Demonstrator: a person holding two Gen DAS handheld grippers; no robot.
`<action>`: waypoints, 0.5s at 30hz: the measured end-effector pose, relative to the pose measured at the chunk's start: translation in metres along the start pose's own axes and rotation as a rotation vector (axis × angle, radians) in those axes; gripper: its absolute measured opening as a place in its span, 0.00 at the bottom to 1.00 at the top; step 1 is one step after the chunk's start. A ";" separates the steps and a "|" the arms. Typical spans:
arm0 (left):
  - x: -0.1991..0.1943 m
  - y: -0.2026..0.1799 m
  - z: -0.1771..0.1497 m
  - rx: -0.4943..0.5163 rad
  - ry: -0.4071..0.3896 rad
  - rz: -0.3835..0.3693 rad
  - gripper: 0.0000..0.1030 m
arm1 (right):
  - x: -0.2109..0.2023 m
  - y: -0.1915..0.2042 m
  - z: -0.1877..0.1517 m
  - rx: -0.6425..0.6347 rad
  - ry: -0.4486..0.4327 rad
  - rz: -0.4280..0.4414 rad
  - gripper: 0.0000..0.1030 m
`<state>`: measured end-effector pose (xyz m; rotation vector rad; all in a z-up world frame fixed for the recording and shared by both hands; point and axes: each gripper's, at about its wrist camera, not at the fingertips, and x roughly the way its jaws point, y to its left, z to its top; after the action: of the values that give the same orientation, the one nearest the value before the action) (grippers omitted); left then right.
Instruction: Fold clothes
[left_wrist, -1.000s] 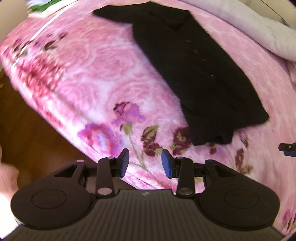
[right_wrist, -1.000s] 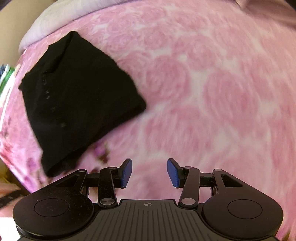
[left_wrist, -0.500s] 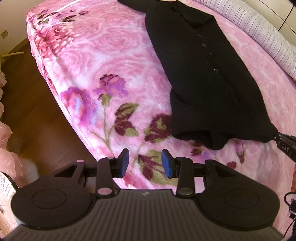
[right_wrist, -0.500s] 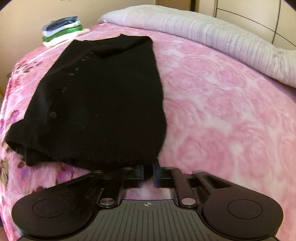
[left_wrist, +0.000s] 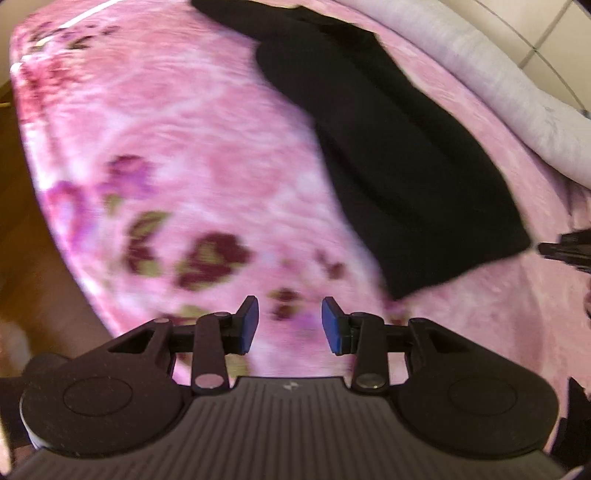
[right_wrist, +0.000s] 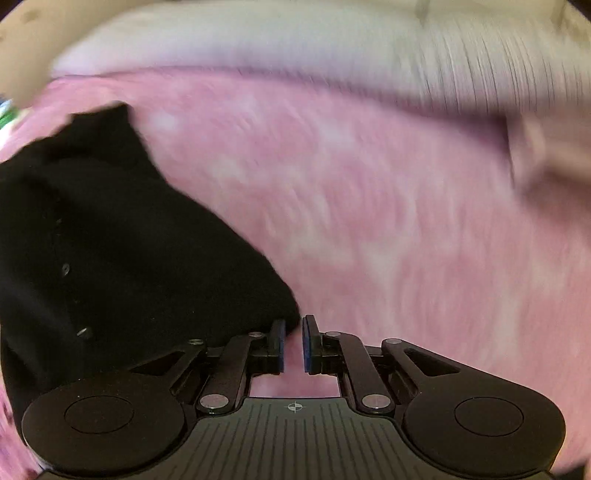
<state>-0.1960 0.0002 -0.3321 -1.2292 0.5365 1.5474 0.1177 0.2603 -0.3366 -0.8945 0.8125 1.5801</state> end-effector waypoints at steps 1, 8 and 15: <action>0.005 -0.004 0.000 -0.014 0.006 -0.026 0.32 | 0.003 -0.004 -0.001 0.020 0.013 0.011 0.07; 0.037 -0.001 0.005 -0.305 0.027 -0.226 0.33 | 0.002 -0.037 -0.009 0.179 0.049 0.142 0.14; 0.079 0.018 0.010 -0.629 0.021 -0.354 0.36 | 0.017 -0.081 0.007 0.497 0.022 0.336 0.50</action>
<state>-0.2113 0.0366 -0.4037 -1.7034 -0.1808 1.4351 0.1948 0.2879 -0.3515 -0.4294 1.3513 1.5449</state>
